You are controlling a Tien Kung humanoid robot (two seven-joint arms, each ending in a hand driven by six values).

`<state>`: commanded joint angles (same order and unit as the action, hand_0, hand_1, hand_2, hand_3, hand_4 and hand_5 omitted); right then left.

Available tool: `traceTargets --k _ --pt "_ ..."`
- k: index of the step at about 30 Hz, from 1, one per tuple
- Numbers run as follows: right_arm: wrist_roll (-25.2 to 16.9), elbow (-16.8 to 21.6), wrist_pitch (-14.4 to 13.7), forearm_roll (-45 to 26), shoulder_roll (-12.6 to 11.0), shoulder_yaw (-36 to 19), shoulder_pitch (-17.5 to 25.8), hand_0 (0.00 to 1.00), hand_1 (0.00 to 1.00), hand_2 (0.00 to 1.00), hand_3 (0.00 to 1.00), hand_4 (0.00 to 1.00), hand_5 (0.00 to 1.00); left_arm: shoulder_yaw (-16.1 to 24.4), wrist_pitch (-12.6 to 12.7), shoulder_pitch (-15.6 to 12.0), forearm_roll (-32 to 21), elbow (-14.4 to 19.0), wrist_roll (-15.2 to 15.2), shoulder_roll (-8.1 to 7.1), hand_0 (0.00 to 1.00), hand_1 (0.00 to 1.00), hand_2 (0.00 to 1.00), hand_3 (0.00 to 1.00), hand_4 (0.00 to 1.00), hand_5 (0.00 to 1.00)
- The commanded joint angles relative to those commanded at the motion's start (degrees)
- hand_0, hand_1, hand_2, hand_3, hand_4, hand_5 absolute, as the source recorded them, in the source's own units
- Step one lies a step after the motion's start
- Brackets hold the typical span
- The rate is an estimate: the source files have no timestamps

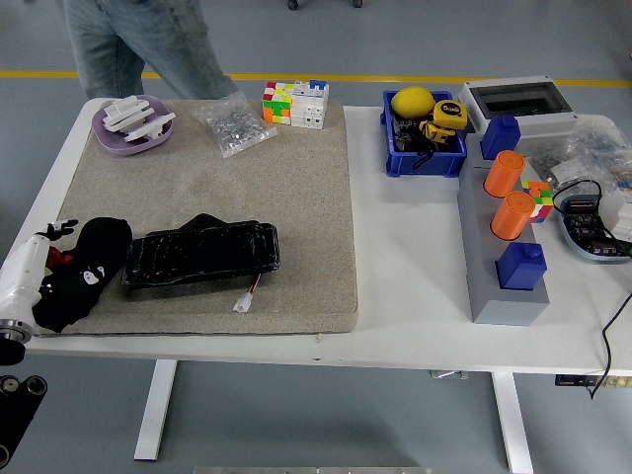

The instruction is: Pick the rag up,wipe the panel,place it on the desk

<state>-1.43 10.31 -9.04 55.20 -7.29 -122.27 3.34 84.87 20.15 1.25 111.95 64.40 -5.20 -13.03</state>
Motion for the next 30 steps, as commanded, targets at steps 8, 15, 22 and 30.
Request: traceTargets --k 8,15,22,30 --pt "0.13 0.0 -0.39 -0.7 -0.07 0.47 0.16 0.693 0.605 0.582 0.569 0.983 0.425 3.18 -1.18 -3.21 -8.94 8.82 -3.62 -0.45 0.785 0.844 0.836 0.832 0.998 0.459" --pt "0.43 0.0 -0.99 -2.66 0.09 2.6 0.47 0.694 0.605 0.58 0.568 0.982 0.422 4.53 -7.66 -2.37 -25.4 15.04 -5.1 0.03 0.734 0.792 0.788 0.801 0.998 0.473" --pt "0.71 0.0 -1.4 -4.59 0.07 5.35 0.66 0.694 0.604 0.581 0.568 0.982 0.421 4.5 -14.88 0.16 -42.16 15.56 -6.37 3.0 0.709 0.763 0.758 0.757 0.998 0.48" --pt "0.98 0.0 -1.72 -7.82 -0.18 9.66 0.32 0.694 0.604 0.582 0.567 0.982 0.419 4.92 -21.97 0.76 -61.43 15.25 -7.52 5.67 0.692 0.748 0.743 0.741 0.998 0.481"
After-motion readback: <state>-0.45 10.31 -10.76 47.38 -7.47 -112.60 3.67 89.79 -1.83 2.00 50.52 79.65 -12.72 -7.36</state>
